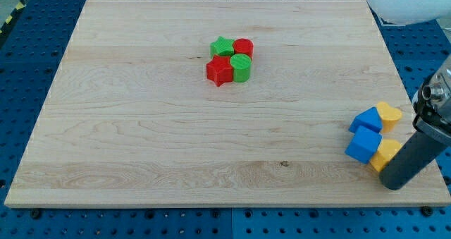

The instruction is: Move the blue triangle diagonally to the blue cube

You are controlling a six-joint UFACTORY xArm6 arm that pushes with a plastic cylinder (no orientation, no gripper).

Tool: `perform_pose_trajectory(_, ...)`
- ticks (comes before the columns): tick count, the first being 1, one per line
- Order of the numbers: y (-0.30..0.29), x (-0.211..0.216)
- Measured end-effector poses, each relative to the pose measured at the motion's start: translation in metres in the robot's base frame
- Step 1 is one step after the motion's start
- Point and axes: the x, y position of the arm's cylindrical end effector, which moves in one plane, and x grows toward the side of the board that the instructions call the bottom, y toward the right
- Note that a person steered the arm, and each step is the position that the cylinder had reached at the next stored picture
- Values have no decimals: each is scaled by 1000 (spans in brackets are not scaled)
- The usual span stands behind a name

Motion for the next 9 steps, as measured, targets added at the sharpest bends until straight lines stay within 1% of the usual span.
perform_pose_trajectory(4,-6,-7)
perform_pose_trajectory(7,-7,-37)
perform_pose_trajectory(9,-19,-63)
